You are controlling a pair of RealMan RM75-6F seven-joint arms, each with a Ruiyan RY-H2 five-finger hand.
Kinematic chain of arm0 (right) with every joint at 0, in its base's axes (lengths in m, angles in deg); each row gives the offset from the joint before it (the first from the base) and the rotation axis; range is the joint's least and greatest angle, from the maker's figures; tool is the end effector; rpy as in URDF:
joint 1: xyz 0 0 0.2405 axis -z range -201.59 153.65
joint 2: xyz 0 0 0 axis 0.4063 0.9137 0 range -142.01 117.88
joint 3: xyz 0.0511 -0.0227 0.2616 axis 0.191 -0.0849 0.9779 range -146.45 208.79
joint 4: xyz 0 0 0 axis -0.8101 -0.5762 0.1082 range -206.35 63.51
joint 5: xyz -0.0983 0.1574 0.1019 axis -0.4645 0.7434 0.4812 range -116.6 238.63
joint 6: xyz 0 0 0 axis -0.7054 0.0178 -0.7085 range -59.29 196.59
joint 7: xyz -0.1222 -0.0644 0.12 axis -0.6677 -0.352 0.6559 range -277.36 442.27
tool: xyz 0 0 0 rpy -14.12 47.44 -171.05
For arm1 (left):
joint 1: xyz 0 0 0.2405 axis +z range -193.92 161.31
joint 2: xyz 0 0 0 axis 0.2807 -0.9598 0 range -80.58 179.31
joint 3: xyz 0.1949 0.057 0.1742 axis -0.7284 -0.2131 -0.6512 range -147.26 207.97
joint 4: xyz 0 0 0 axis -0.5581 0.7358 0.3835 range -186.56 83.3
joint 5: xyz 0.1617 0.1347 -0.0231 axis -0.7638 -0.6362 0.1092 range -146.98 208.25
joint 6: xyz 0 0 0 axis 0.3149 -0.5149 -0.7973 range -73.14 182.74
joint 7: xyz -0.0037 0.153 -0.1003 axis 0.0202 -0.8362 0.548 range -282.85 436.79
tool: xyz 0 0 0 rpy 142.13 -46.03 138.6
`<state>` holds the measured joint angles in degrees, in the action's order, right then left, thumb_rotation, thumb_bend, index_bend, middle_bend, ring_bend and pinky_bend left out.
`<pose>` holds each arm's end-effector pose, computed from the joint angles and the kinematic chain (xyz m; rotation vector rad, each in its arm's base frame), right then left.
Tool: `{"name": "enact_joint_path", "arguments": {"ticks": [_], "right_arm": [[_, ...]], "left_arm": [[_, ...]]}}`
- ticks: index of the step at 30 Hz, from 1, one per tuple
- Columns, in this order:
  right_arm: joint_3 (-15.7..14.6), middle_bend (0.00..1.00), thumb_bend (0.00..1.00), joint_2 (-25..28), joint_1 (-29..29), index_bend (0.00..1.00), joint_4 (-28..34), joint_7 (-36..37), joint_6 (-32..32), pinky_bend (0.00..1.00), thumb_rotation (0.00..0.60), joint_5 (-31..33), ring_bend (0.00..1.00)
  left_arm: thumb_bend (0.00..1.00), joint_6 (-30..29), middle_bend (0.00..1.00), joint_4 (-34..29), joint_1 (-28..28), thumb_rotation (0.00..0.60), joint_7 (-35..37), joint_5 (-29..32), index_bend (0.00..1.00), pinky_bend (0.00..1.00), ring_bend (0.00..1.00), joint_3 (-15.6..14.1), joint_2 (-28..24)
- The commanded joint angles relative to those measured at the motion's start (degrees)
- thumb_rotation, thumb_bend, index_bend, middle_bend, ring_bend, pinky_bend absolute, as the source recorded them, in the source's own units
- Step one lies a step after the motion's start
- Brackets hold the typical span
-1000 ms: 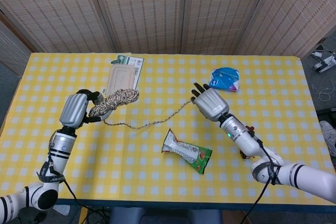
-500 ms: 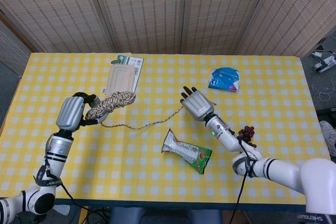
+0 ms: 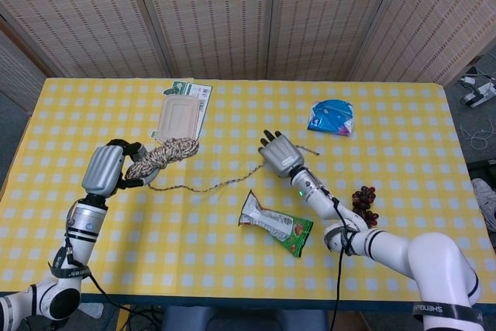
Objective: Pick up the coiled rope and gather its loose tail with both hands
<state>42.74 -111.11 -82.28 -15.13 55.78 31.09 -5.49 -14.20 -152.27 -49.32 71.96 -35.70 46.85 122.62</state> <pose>-0.1088 -0.4707 -0.0815 2.0995 -0.4926 0.6308 -0.1573 0.3777 0.1030 -1.4653 -1.0632 -1.2832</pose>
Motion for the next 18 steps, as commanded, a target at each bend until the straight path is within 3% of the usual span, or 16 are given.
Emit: {"name": "enact_joint_path", "arguments": {"ticks": [1, 18], "right_arm": [[0.1, 0.25, 0.25, -2.1, -1.4, 0.40, -3.2, 1.0, 1.6, 0.23, 0.600, 0.6, 0.09], [-0.6, 0.25, 0.26, -9.3, -5.2, 0.43, -16.3, 6.8, 5.4, 0.23, 0.600, -2.0, 0.09]], "left_arm": [[0.26, -0.1, 0.71, 0.0, 0.1, 0.427, 0.0, 0.1, 0.72, 0.31, 0.53, 0.0, -0.1], [0.26, 0.0, 0.71, 0.5, 0.7, 0.432, 0.4, 0.2, 0.72, 0.31, 0.53, -0.5, -0.3]]}}
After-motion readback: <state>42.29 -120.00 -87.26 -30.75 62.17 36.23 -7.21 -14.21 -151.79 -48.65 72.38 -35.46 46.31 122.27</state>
